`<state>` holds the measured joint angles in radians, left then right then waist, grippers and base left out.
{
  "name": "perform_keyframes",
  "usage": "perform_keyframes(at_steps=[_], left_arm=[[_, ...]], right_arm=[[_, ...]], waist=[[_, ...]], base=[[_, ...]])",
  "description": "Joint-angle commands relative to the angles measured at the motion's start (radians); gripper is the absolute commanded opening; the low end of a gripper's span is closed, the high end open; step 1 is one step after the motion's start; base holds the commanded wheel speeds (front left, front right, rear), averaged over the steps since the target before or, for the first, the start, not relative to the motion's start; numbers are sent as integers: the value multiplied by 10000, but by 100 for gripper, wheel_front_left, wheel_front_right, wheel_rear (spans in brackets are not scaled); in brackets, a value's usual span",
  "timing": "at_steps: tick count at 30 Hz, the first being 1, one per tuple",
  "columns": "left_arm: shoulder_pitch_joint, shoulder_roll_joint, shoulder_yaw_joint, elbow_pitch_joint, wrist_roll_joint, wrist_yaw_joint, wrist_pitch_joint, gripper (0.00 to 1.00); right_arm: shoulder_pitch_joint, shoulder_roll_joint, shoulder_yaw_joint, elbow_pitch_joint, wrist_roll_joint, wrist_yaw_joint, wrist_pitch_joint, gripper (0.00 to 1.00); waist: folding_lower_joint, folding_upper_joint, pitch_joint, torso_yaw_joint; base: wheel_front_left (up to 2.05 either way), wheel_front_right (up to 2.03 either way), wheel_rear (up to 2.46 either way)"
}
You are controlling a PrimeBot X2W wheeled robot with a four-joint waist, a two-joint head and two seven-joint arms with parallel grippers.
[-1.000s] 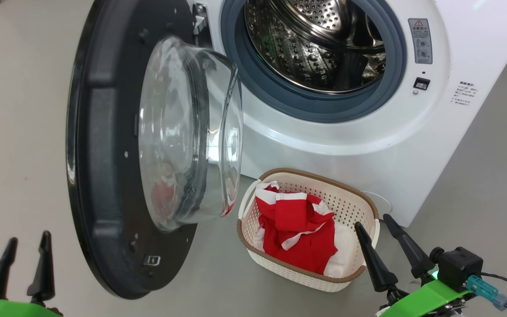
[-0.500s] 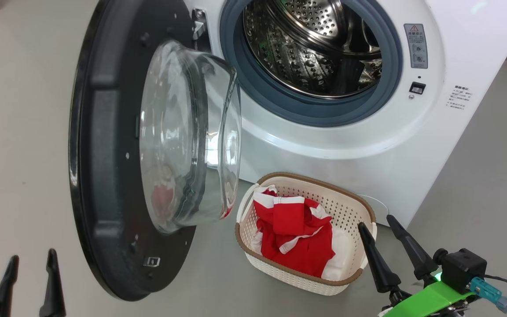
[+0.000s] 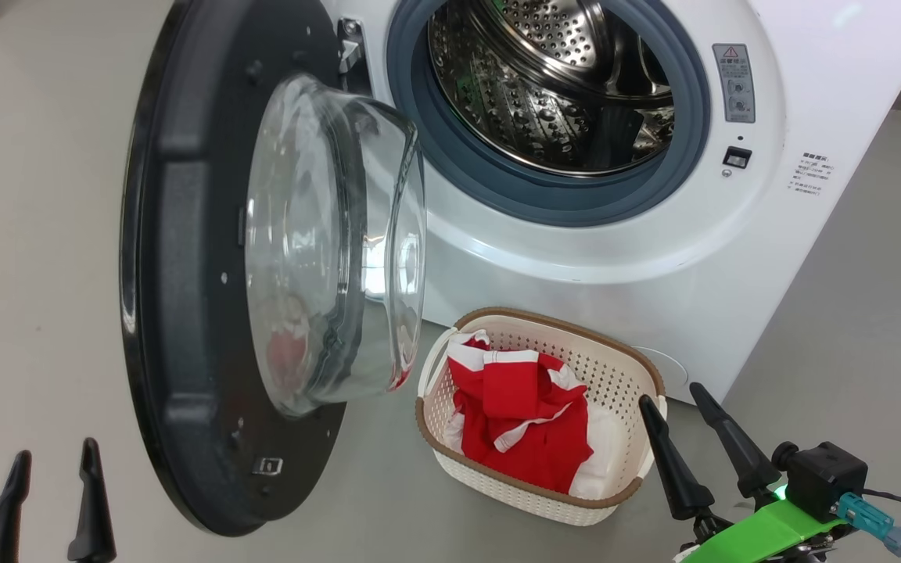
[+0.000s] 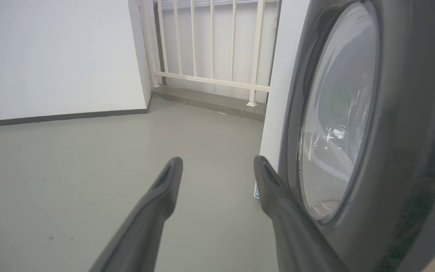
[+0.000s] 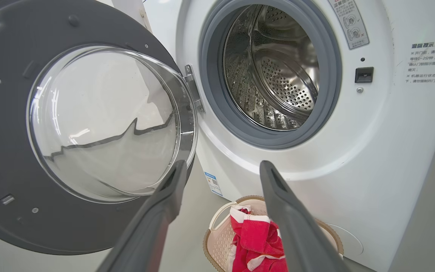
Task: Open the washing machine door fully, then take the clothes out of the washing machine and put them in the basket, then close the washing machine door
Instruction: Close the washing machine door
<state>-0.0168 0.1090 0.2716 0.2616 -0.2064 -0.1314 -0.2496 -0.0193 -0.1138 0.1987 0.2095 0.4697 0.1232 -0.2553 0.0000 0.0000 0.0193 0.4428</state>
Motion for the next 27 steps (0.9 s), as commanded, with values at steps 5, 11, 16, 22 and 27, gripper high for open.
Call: perform_keyframes(at_steps=[5, 11, 16, 22, 27], left_arm=[[-365, 623, 113, -542, -1111, 8, -122, 40], [-789, 1373, -552, -740, -3425, 8, -122, 0], [-1084, 2809, -1962, -1101, -6734, 8, -122, 0], [-1277, 4351, -3474, -1642, -8850, 8, -122, 0], [-1560, 4952, -4502, -1870, -9578, 8, -122, 0]], right_arm=[[-9, 23, 117, -243, -1, 75, -65, 100], [-10, 18, 117, -248, -5, 75, -65, 100], [8, 2, 76, -257, -12, 75, -65, 100], [0, 64, 10, -324, -73, 75, -65, 100], [-27, 71, 10, -325, -95, 75, -65, 100]], waist=[[0, 0, 20, 35], [0, 0, 87, 7], [0, 0, 178, -118], [0, 0, 400, -281], [0, 0, 547, -388]], base=[[0, 0, 0], [0, 0, 0], [0, 0, 0], [0, 0, 0], [0, 0, 0]])
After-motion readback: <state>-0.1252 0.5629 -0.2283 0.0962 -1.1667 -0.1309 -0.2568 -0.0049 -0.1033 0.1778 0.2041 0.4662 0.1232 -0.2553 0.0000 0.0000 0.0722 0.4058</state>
